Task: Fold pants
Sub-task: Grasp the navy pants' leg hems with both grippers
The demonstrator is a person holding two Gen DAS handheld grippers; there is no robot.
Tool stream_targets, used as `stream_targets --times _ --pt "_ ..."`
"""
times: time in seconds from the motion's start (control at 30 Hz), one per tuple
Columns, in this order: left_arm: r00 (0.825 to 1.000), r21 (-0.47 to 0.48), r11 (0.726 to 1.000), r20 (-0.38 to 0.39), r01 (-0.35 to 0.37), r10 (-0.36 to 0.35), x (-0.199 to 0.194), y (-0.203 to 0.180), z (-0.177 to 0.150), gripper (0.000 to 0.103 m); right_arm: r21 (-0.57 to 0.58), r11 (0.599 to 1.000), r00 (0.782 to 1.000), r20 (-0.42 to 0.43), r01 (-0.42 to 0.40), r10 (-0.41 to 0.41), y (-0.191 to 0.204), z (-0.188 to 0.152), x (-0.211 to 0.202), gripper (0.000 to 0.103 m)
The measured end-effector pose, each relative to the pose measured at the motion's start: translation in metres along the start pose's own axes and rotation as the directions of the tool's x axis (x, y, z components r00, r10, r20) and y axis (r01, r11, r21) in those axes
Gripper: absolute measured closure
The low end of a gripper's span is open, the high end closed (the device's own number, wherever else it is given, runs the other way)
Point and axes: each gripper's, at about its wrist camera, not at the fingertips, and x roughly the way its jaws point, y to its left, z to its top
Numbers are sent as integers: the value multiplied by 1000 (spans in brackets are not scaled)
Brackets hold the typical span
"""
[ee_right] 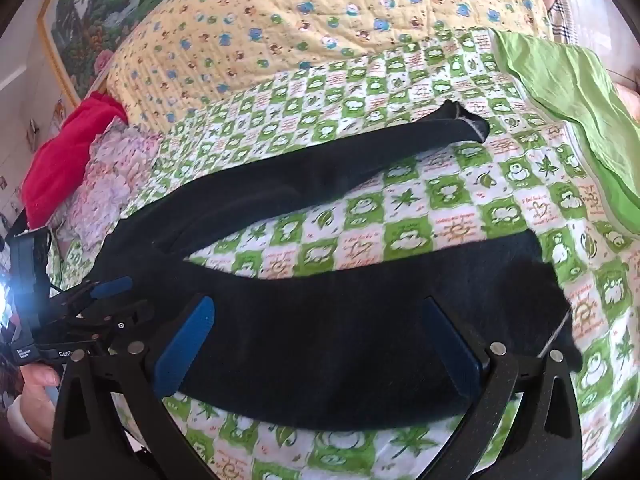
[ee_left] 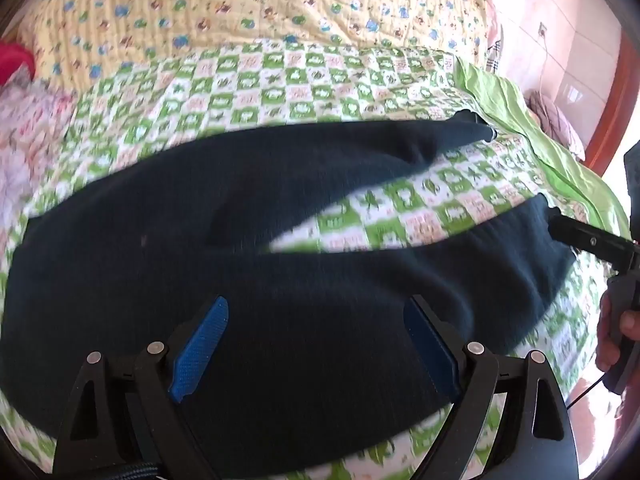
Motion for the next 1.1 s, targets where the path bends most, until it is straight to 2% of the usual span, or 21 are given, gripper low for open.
stream_targets --times 0.13,0.27,0.37,0.43,0.5,0.6,0.67,0.8,0.9,1.0,1.07,1.1 --pt "1000 40 999 -6 13 -12 16 6 32 13 74 997 1000 30 -5 3 -22 25 6 0" --pt "1000 98 995 6 10 -11 27 0 57 13 124 992 1000 16 19 -21 -39 47 15 0" --pt "999 125 992 23 33 -36 35 1 80 13 163 986 999 17 25 -28 -52 64 21 0" --pt "999 145 989 9 35 -37 43 2 92 13 185 982 999 21 29 -34 -60 74 25 0" --pt "999 177 984 36 19 -26 46 1 107 13 205 978 999 21 30 -35 -68 85 31 0" --pt "997 203 978 56 47 -60 52 -1 126 13 226 973 999 13 45 -49 -77 95 39 0" --pt "996 232 971 41 62 -73 62 -4 136 13 239 969 998 1 66 -68 -83 102 47 0" --pt "994 257 961 -41 107 -100 92 -3 146 13 280 958 998 -8 66 -67 -96 115 61 1" --pt "990 291 946 -71 141 -126 111 -2 152 13 332 941 997 -22 74 -71 -109 123 71 7" --pt "982 316 931 -114 181 -152 129 1 157 13 406 912 998 -42 61 -48 -123 128 81 11" --pt "966 328 912 -164 247 -202 141 4 162 13 445 893 998 -55 63 -43 -131 129 87 15" --pt "963 337 906 -173 257 -209 145 4 163 13 458 887 997 -57 64 -42 -133 130 89 16"
